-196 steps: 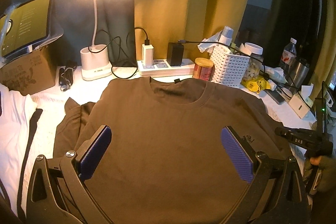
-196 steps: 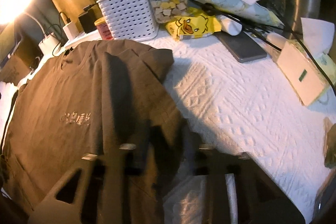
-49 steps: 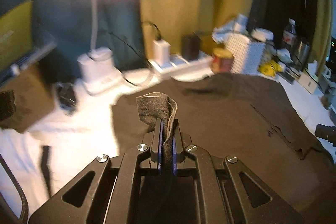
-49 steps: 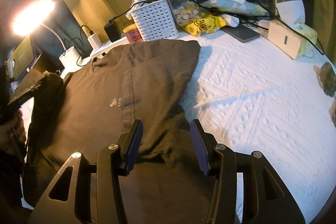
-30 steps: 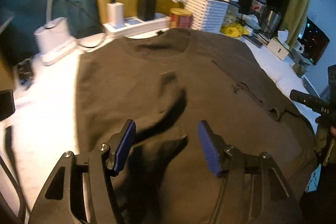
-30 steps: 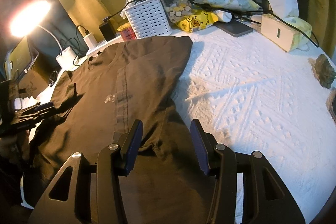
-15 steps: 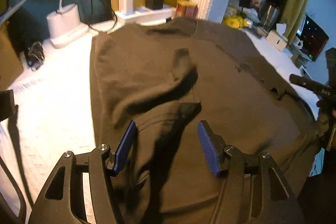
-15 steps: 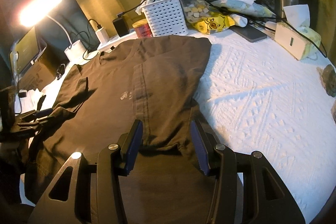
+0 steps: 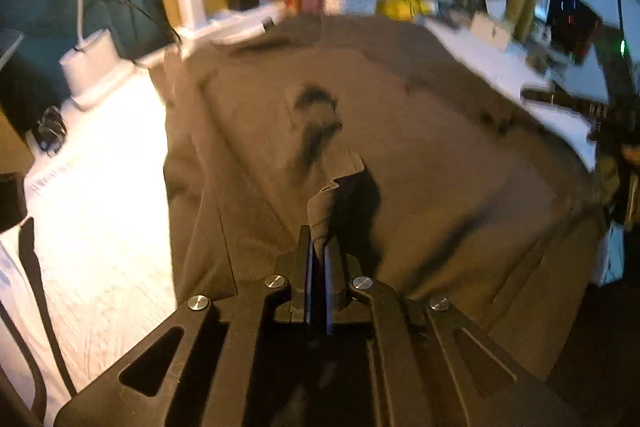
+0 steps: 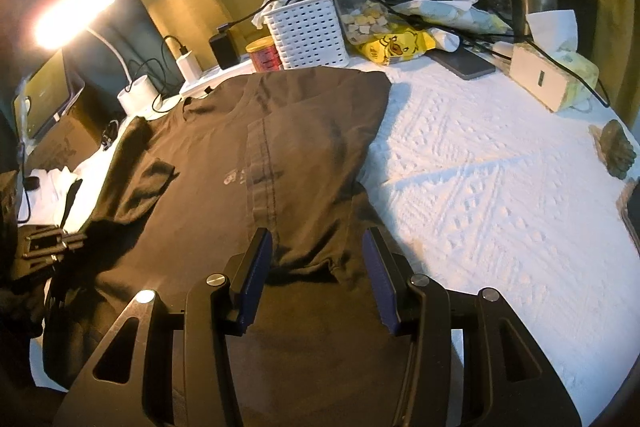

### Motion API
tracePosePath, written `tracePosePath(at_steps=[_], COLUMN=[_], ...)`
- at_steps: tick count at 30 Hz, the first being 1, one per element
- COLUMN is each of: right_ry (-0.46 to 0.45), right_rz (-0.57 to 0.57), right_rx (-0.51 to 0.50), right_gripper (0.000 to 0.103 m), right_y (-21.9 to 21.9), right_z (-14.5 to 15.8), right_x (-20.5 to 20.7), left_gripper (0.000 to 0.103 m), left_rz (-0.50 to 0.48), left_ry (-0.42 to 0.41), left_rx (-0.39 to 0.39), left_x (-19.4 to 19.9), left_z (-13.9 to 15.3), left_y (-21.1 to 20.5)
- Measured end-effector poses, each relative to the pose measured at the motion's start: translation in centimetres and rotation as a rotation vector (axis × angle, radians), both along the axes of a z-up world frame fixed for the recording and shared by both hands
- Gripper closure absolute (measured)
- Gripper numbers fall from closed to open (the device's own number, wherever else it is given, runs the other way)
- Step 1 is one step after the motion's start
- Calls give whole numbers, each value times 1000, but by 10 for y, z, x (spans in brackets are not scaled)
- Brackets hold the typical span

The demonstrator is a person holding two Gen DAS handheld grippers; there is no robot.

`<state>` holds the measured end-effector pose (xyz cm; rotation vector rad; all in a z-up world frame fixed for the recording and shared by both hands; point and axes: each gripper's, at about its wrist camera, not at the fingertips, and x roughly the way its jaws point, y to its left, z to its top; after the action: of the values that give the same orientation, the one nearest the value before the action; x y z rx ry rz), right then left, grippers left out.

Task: Fold small clothes

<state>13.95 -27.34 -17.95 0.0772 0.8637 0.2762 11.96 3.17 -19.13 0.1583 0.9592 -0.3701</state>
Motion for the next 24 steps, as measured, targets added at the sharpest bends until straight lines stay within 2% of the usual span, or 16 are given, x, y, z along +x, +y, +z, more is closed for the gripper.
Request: tracePosePath(at_steps=[1,2,3,4,5,6,9,13,15,18,19,22,24], right_ry=[4,7,10,12,14,16,19,21,21,22,22,28,33], right_rz=[4,7,9,11,12,13,16,23,20,10,7,-2,-7], right_rx=[-1,-2,-4,-5,-6,-6,-7,-9,-6,-3,-3,-1,4], right_gripper=[53,53,53,53,53,53,53,53,53,53,53,53,53], right_y=[1,2,3,4,5,5,7,8,7,4,3,-2,-5], right_z=[-1,-2,-2,-3,-3,-4,-4,-4,-5,-6,-6,-9,-12], right_x=[0,-1,-1,-1,-1,0,1,3,3,3,3,3,3], left_gripper=[96,88,70,60,43,33,32,32,32,32,32,32,32], left_rz=[-2,-10,-16,-18,-17,-14,16,24,-20,-71,-81,-121,-134], left_ry=[7,2,2,2,-9,-19,-40,-36,-12,58,42,100,129], left_rx=[24,32,15,-2,-35,-54,-95,-84,-103,-64,-42,-111,-122], left_x=[0,-3,-5,-6,-7,-7,-2,12,14,13,9,-4,-16], left_z=[-1,-1,1,3,8,10,18,12,6,-8,-7,0,5], left_y=[-2,-4,-4,-3,-2,-1,3,-2,-10,-25,-29,-30,-30])
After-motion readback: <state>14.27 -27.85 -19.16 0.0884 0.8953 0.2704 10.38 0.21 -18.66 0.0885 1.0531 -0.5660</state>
